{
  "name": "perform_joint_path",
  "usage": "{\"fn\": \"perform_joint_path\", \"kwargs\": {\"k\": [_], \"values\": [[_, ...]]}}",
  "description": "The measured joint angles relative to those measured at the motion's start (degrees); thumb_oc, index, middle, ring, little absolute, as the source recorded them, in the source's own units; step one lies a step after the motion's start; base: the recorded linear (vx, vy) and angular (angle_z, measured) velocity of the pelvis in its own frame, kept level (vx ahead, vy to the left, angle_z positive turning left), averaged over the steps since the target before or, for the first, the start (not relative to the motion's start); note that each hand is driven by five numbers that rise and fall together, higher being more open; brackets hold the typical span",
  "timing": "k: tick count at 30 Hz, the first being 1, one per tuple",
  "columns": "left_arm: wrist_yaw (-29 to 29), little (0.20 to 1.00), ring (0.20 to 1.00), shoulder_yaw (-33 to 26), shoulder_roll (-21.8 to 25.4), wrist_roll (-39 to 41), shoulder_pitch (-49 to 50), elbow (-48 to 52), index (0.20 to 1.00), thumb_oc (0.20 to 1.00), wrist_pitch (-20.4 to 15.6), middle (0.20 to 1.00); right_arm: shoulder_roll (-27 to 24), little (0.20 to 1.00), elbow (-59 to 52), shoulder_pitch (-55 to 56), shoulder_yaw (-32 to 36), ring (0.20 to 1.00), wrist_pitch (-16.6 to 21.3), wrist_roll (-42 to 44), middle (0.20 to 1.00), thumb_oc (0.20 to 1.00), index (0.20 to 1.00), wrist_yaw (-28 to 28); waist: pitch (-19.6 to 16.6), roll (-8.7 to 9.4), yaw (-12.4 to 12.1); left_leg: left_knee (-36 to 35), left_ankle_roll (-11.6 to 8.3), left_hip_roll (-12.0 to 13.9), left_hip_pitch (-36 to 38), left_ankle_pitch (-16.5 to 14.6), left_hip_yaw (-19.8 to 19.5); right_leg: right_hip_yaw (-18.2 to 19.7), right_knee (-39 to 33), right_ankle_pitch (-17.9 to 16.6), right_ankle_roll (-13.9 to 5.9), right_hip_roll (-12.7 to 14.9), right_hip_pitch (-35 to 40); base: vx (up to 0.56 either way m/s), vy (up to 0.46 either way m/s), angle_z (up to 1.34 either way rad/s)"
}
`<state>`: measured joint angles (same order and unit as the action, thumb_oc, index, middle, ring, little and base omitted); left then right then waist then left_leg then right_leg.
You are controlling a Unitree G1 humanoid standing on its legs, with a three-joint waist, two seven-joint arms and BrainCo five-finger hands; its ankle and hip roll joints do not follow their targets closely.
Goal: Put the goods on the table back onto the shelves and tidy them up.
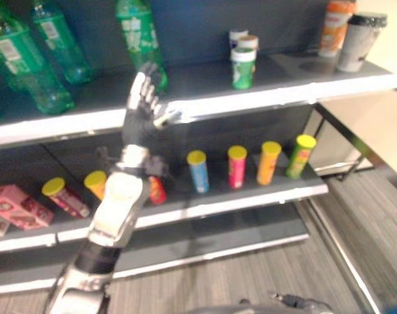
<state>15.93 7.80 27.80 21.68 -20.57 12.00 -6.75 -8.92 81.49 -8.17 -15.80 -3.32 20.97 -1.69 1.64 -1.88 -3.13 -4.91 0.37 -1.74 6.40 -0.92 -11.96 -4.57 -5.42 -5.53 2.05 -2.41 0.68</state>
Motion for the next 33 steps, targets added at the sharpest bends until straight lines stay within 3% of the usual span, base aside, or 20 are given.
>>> {"fn": "perform_joint_path", "kwargs": {"k": [4,15,24,33], "values": [[1.32,1.000,1.000,-0.98,0.13,-0.53,-4.04,-5.63,1.000,1.000,0.32,1.000,0.06,1.000,-0.09,-0.13,-0.06,1.000,0.01,-0.16,1.000,1.000,1.000,0.04,-0.12,0.17,1.20,-0.01,0.05,-0.02,0.09,0.01,0.25,0.53,-0.02,-0.11,0.05,-0.05,-0.09,0.01,0.009,-0.06],[2.13,1.000,1.000,-1.20,0.16,-0.60,-4.72,-7.19,1.000,1.000,0.47,1.000,0.10,1.000,-0.96,0.02,-0.06,1.000,-0.06,-0.23,1.000,1.000,1.000,0.10,-0.35,0.26,1.60,-0.04,0.16,-0.05,0.38,-0.08,1.39,1.17,-0.02,-0.26,0.03,-0.10,-0.08,0.01,0.001,-0.04],[2.70,1.000,1.000,-0.68,0.23,-0.35,-7.57,-16.50,1.000,1.000,0.96,1.000,0.60,1.000,-1.11,-0.07,-1.78,1.000,-0.99,-0.24,1.000,1.000,1.000,0.09,-2.01,0.33,2.38,-0.07,0.08,-0.12,0.56,-0.35,1.79,2.11,-0.05,-0.60,-0.02,-0.19,-0.13,0.00,0.004,-0.04],[3.77,1.000,1.000,3.91,0.78,-0.26,-16.39,-25.03,1.000,1.000,2.77,1.000,0.80,1.000,-1.27,-0.15,-1.83,1.000,-1.16,-0.23,1.000,1.000,1.000,0.07,-2.42,0.67,2.96,-0.07,0.11,-0.13,0.13,-0.38,2.68,2.67,-0.05,-0.96,0.05,-0.21,-0.82,0.00,0.000,-0.05]]}}
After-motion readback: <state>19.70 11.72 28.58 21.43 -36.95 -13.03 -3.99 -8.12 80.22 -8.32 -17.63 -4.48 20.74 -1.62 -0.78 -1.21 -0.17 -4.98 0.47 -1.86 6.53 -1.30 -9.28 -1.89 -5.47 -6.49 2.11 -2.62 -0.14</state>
